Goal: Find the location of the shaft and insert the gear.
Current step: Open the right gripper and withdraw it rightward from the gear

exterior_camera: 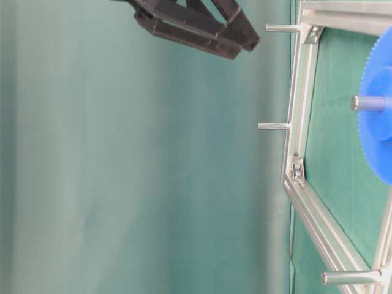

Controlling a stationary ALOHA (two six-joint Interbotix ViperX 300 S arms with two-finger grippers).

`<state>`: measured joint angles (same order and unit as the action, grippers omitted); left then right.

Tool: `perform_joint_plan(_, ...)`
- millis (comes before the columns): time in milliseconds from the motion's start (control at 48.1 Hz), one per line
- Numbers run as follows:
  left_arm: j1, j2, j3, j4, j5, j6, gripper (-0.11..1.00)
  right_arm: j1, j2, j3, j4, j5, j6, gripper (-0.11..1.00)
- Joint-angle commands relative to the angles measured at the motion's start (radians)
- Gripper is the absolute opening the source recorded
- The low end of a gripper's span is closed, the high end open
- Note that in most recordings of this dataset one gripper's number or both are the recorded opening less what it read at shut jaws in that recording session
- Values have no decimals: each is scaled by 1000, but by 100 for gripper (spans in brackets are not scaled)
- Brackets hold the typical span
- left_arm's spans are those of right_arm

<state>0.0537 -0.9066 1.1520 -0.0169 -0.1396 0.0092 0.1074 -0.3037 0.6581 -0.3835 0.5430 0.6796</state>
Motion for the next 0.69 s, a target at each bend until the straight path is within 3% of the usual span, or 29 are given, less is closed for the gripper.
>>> perform_joint_plan(0, 3, 6, -8, -2, -3, 0, 2, 3, -31, 0, 3, -6, 2, 86)
perform_joint_plan(665, 3, 5, -6, -2, -3, 0, 2, 11, -84, 48, 20, -8, 0, 86)
